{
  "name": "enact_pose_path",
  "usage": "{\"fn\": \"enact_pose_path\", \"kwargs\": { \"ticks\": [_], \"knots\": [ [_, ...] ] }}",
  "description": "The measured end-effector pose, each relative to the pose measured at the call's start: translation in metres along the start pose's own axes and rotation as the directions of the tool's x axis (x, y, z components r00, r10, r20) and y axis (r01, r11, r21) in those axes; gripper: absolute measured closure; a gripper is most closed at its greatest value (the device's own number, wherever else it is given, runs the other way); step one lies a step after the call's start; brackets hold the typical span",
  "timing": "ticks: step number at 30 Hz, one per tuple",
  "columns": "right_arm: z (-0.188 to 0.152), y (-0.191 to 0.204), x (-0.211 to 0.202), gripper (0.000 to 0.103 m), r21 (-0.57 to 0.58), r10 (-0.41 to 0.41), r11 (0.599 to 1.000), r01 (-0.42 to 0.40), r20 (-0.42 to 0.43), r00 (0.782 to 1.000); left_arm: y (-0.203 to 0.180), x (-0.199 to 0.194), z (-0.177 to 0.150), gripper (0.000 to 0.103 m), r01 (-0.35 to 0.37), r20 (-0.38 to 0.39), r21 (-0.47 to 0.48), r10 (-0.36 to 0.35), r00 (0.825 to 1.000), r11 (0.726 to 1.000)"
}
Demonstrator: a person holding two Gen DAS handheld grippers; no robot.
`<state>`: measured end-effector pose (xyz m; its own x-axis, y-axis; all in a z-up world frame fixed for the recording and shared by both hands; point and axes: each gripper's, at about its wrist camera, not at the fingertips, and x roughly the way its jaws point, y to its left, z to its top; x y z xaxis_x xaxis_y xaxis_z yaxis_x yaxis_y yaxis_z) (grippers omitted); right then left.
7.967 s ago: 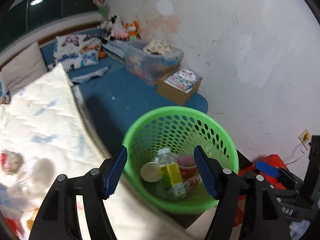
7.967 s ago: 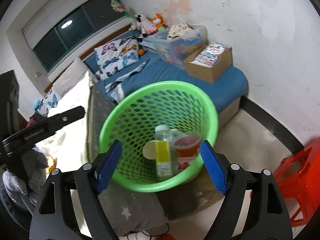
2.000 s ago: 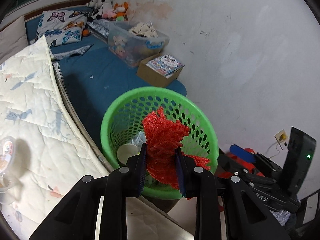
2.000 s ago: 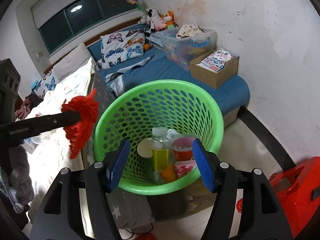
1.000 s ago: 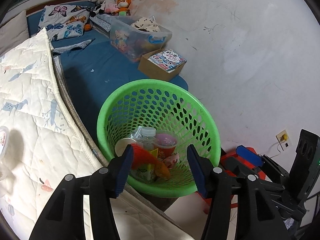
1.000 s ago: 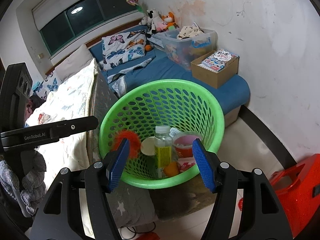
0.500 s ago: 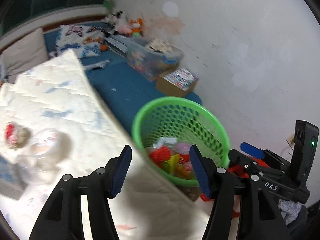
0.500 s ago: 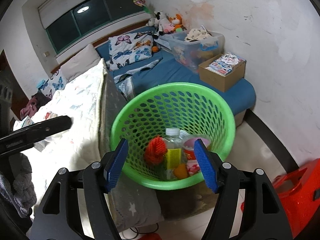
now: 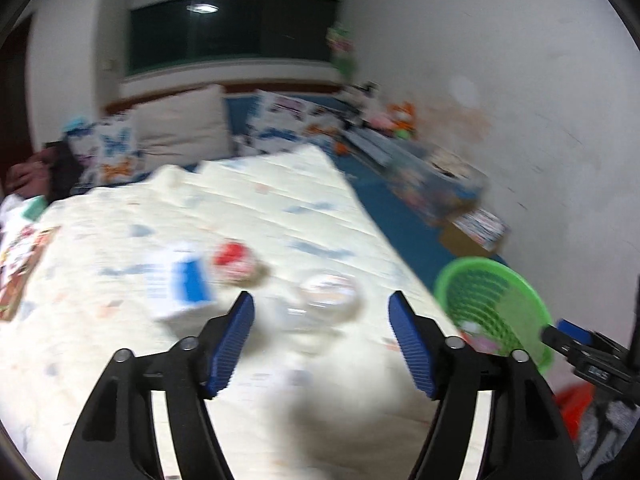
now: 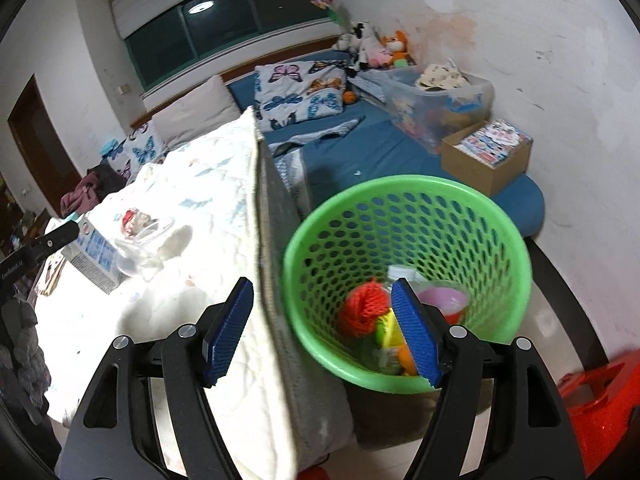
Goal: Collect trash
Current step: 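Move both grippers back over the bed toward the milk carton and cup, then grasp the white-and-blue milk carton with the left gripper while the right gripper grasps the clear plastic cup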
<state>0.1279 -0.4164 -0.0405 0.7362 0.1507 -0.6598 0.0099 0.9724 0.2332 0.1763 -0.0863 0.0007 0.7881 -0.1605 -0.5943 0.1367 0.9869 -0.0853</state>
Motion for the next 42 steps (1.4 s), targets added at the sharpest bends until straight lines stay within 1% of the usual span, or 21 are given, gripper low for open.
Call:
{"fn": "enact_pose_path", "kwargs": {
  "ticks": [3, 4, 5, 8, 11, 14, 17, 23, 24, 29, 34, 35, 40, 42],
  "knots": [
    [0.001, 0.012, 0.005, 0.031, -0.02, 0.019, 1.0, -0.02, -0.008, 1.0, 0.027, -0.005, -0.001, 0.03, -0.064, 0.026, -0.048, 0.065, 0.998, 0.997],
    [0.001, 0.017, 0.007, 0.031, -0.026, 0.027, 0.999, -0.027, -0.012, 1.0, 0.03, -0.004, -0.001, 0.028, -0.083, 0.032, -0.057, 0.085, 0.996, 0.995],
    [0.001, 0.02, 0.008, 0.031, -0.032, 0.03, 0.999, -0.031, -0.015, 0.999, 0.038, -0.003, -0.003, 0.028, -0.116, 0.038, -0.075, 0.119, 0.992, 0.99],
    [0.001, 0.034, 0.014, 0.031, -0.052, 0.048, 0.997, -0.05, -0.028, 0.998, 0.049, 0.008, -0.004, 0.027, -0.163, 0.014, -0.094, 0.165, 0.986, 0.982],
    [0.0, 0.047, 0.021, 0.031, -0.073, 0.063, 0.995, -0.066, -0.042, 0.997, 0.06, 0.024, -0.006, 0.027, -0.191, -0.02, -0.127, 0.19, 0.982, 0.973],
    [-0.001, 0.061, 0.029, 0.031, -0.092, 0.082, 0.992, -0.087, -0.059, 0.995, 0.067, 0.039, -0.009, 0.027, -0.193, -0.054, -0.173, 0.186, 0.981, 0.966],
    [-0.002, 0.073, 0.036, 0.031, -0.101, 0.102, 0.989, -0.109, -0.074, 0.992, 0.067, 0.049, -0.012, 0.027, -0.215, -0.064, -0.163, 0.207, 0.976, 0.963],
    [-0.004, 0.094, 0.048, 0.031, -0.124, 0.129, 0.982, -0.141, -0.103, 0.986, 0.073, 0.065, -0.011, 0.027, -0.218, -0.078, -0.196, 0.206, 0.975, 0.956],
    [-0.004, 0.099, 0.051, 0.031, -0.13, 0.132, 0.981, -0.146, -0.11, 0.985, 0.073, 0.067, -0.011, 0.028, -0.215, -0.079, -0.197, 0.203, 0.976, 0.956],
    [-0.006, 0.111, 0.059, 0.031, -0.146, 0.145, 0.976, -0.164, -0.132, 0.981, 0.077, 0.071, -0.01, 0.041, -0.199, -0.08, -0.203, 0.186, 0.979, 0.959],
    [-0.007, 0.127, 0.065, 0.031, -0.16, 0.16, 0.97, -0.183, -0.146, 0.976, 0.084, 0.074, -0.01, 0.044, -0.195, -0.09, -0.219, 0.179, 0.98, 0.956],
    [-0.006, 0.131, 0.066, 0.031, -0.162, 0.164, 0.969, -0.188, -0.147, 0.975, 0.086, 0.074, -0.01, 0.048, -0.191, -0.09, -0.222, 0.175, 0.981, 0.956],
    [-0.006, 0.142, 0.068, 0.031, -0.177, 0.17, 0.964, -0.196, -0.151, 0.974, 0.087, 0.074, -0.011, 0.055, -0.183, -0.095, -0.207, 0.166, 0.982, 0.961],
    [-0.006, 0.146, 0.069, 0.031, -0.18, 0.172, 0.963, -0.199, -0.155, 0.973, 0.089, 0.072, -0.011, 0.061, -0.18, -0.091, -0.206, 0.164, 0.982, 0.962]
  ]
}}
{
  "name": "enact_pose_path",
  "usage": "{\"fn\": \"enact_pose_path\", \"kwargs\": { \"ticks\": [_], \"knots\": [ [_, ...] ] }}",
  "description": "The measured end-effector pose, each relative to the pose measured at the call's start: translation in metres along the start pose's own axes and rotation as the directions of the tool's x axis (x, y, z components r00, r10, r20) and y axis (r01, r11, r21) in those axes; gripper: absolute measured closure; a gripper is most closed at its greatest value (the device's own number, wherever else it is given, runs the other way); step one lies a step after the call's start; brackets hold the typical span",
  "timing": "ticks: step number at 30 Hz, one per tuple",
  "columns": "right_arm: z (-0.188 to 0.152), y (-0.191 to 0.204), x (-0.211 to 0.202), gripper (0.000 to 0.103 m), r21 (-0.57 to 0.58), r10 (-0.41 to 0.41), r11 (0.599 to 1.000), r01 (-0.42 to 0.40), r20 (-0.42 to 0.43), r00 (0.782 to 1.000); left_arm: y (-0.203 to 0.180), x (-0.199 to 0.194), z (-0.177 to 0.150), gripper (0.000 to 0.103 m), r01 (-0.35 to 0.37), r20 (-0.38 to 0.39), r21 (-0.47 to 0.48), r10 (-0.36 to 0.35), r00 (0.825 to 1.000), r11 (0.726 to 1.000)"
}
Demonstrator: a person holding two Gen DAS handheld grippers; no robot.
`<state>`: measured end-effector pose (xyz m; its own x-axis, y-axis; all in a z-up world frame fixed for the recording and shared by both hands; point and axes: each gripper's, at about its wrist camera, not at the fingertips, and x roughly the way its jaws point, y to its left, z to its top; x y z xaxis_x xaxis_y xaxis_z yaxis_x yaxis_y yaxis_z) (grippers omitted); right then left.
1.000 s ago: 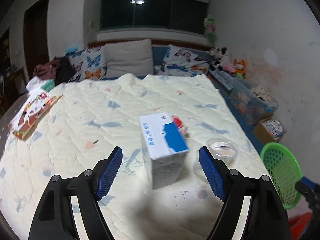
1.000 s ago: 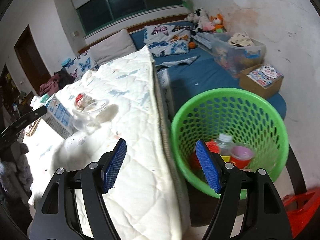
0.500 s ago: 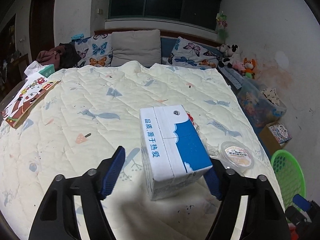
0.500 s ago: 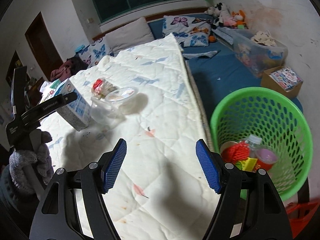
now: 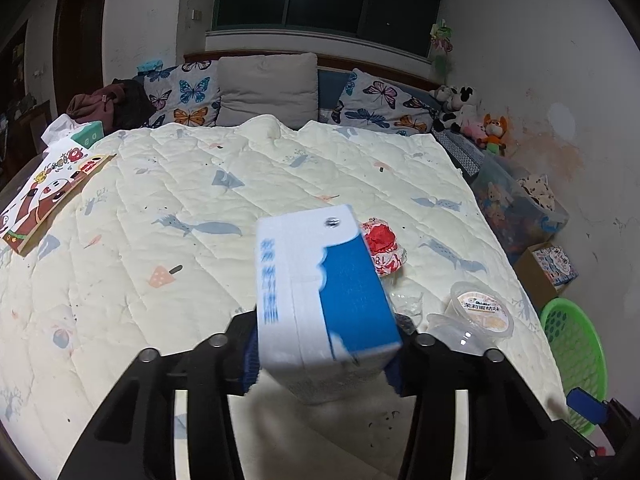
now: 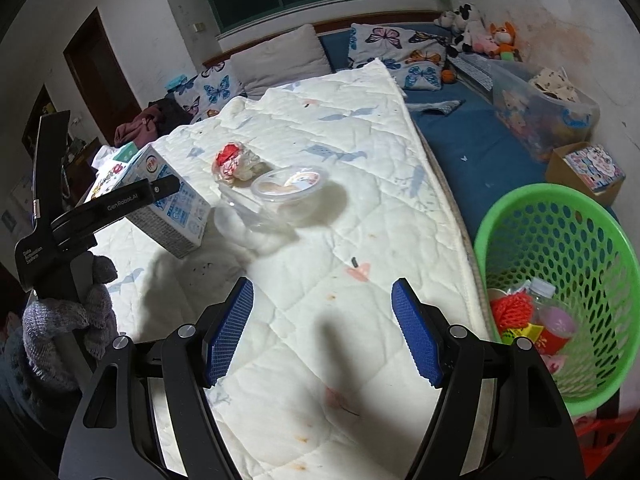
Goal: Collect trash
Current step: 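Grasp the white-and-blue milk carton with the left gripper while the right gripper grasps the clear plastic cup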
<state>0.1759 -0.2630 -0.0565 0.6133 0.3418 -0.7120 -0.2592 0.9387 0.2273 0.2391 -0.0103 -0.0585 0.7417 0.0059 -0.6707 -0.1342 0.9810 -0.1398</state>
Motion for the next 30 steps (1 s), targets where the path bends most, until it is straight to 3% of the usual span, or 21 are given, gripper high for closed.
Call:
{"fn": "enact_pose_path", "kwargs": {
  "ticks": [2, 15, 30],
  "knots": [
    [0.002, 0.002, 0.002, 0.031, -0.003, 0.002, 1.0, -0.002, -0.004, 1.0, 0.002, -0.001, 0.0, 0.064, 0.007, 0.0, 0.001, -0.007, 1.0, 1.0],
    [0.016, 0.039, 0.034, 0.031, -0.003, 0.054, 0.999, -0.054, -0.034, 0.998, 0.027, -0.026, -0.001, 0.065, 0.008, 0.018, 0.02, -0.008, 1.0, 1.0],
    [0.033, 0.047, 0.075, 0.031, 0.125, 0.09, 0.989, -0.078, -0.094, 0.992, 0.068, -0.062, 0.001, 0.065, 0.001, 0.047, 0.007, -0.002, 0.999, 1.0]
  ]
}}
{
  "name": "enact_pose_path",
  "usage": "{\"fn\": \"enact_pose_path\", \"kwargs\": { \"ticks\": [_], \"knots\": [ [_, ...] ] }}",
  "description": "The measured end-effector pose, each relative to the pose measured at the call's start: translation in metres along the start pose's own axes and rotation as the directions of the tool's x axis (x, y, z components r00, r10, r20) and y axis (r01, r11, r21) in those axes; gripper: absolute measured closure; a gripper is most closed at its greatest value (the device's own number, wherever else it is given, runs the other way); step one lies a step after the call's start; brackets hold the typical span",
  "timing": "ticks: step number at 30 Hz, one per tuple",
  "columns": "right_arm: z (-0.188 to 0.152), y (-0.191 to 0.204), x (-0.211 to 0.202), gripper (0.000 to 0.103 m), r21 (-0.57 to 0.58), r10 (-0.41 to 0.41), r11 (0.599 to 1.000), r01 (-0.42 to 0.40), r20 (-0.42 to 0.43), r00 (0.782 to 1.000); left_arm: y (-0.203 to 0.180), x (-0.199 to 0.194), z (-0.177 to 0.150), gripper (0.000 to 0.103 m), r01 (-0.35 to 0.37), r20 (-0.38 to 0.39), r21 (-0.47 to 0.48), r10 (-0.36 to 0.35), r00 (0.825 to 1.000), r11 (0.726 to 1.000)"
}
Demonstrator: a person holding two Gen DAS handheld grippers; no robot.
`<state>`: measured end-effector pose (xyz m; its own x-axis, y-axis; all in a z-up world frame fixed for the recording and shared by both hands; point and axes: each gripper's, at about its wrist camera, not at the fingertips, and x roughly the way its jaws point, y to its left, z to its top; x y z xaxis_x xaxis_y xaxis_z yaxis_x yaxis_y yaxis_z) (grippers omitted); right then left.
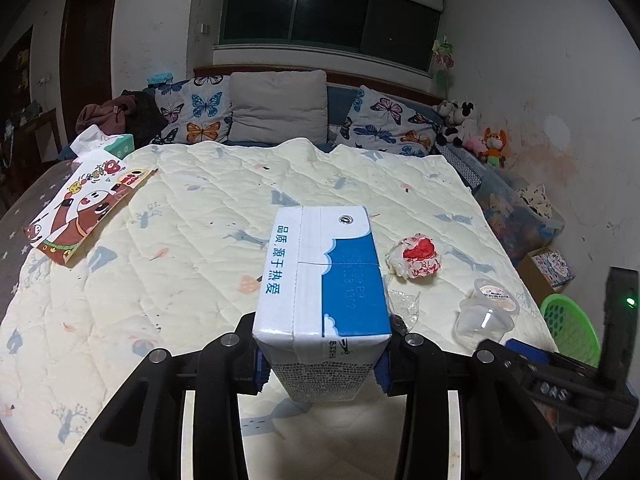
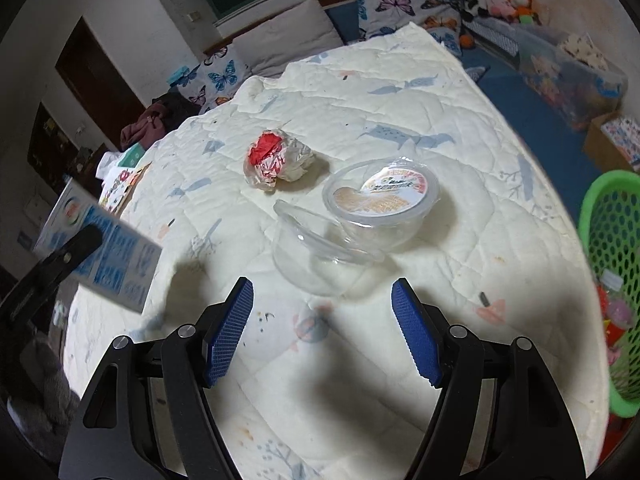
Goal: Collect trash
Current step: 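Grasp the white-and-blue milk carton with the left gripper while the right gripper grasps the clear plastic cup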
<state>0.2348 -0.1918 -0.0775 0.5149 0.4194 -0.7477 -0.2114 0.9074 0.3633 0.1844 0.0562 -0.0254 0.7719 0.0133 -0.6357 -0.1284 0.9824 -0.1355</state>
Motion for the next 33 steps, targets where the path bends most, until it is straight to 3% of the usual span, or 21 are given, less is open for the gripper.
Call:
{"fn": "enact_pose_path", "kwargs": {
  "ticks": [5, 18, 21, 24, 33],
  "knots": [
    [0.008, -0.005, 0.007, 0.031, 0.086, 0.035, 0.996, -0.034, -0.008, 0.999, 0.005, -0.005, -0.001, 0.065, 0.002, 0.009, 0.002, -0.002, 1.0, 1.0],
    [0.02, -0.014, 0.025, 0.031, 0.206, 0.012, 0.978, -0.013, 0.003, 1.0, 0.013, -0.003, -0.007, 0.065, -0.002, -0.002, -0.001, 0.002, 1.0, 1.0],
    [0.021, -0.013, 0.025, 0.032, 0.206, 0.005, 0.979, -0.007, 0.01, 1.0, 0.013, -0.002, -0.009, 0.065, -0.001, -0.006, -0.002, 0.001, 1.0, 1.0],
    [0.02, -0.01, 0.026, 0.042, 0.176, -0.027, 0.984, 0.024, 0.013, 1.0, 0.013, 0.0, -0.01, 0.065, -0.001, -0.011, -0.003, 0.001, 1.0, 1.0],
    [0.011, 0.001, 0.016, 0.043, 0.093, -0.038, 0.995, 0.034, 0.042, 0.998, 0.009, -0.003, -0.01, 0.065, 0.0, -0.006, 0.005, 0.0, 1.0, 1.0]
  ]
}}
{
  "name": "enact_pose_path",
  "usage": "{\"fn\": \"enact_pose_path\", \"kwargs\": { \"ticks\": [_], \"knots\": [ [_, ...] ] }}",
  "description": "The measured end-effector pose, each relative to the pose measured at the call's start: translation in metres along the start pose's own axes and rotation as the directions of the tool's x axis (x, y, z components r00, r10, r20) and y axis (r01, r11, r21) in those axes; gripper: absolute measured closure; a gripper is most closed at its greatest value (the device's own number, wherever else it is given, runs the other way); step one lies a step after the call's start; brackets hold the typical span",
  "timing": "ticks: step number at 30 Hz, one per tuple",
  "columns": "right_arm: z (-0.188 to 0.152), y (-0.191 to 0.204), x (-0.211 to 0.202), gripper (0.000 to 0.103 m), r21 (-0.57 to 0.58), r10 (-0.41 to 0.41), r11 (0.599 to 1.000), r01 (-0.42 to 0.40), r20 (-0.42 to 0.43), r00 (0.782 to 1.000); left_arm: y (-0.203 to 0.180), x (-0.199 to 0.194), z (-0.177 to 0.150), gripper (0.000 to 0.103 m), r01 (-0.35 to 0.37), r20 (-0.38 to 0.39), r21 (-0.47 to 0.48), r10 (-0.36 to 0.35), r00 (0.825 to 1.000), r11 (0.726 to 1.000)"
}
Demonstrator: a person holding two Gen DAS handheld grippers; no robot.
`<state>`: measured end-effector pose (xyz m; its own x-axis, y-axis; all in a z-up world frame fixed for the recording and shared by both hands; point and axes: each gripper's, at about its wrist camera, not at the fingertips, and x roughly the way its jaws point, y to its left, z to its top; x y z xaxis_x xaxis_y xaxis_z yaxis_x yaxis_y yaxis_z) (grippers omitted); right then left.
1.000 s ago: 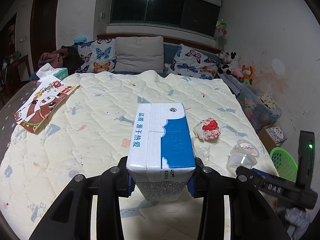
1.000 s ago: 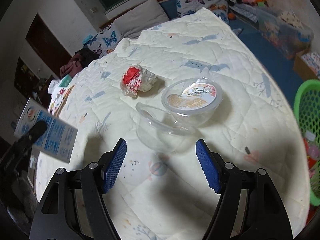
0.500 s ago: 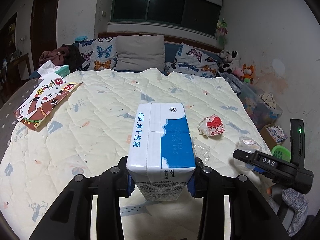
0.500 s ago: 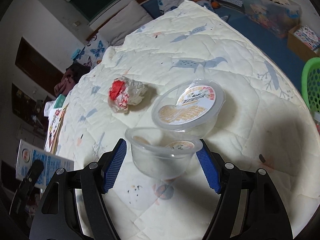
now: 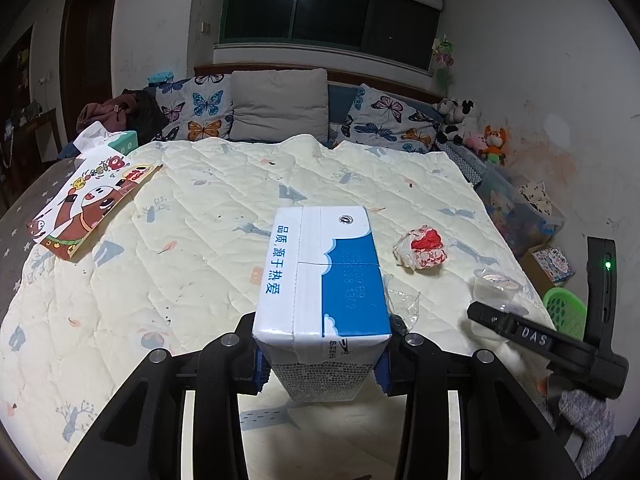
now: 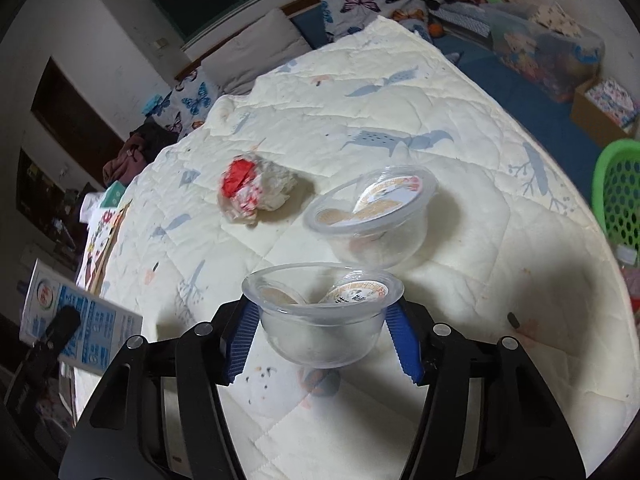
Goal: Collect trash
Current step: 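Grasp the white-and-blue milk carton with the left gripper while the right gripper grasps the clear plastic cup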
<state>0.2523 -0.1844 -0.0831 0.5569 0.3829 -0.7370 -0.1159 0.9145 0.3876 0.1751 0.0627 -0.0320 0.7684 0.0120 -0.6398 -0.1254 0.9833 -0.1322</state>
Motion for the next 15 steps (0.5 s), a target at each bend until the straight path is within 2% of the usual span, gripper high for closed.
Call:
{"fn": "enact_pose_path", "kwargs": {
  "ticks": [15],
  "knots": [
    [-0.033, 0.008, -0.05, 0.043, -0.129, 0.052, 0.99, -0.048, 0.023, 0.998, -0.033, -0.012, 0.001, 0.065, 0.052, 0.011, 0.04, -0.052, 0.999, 0.998]
  ]
}}
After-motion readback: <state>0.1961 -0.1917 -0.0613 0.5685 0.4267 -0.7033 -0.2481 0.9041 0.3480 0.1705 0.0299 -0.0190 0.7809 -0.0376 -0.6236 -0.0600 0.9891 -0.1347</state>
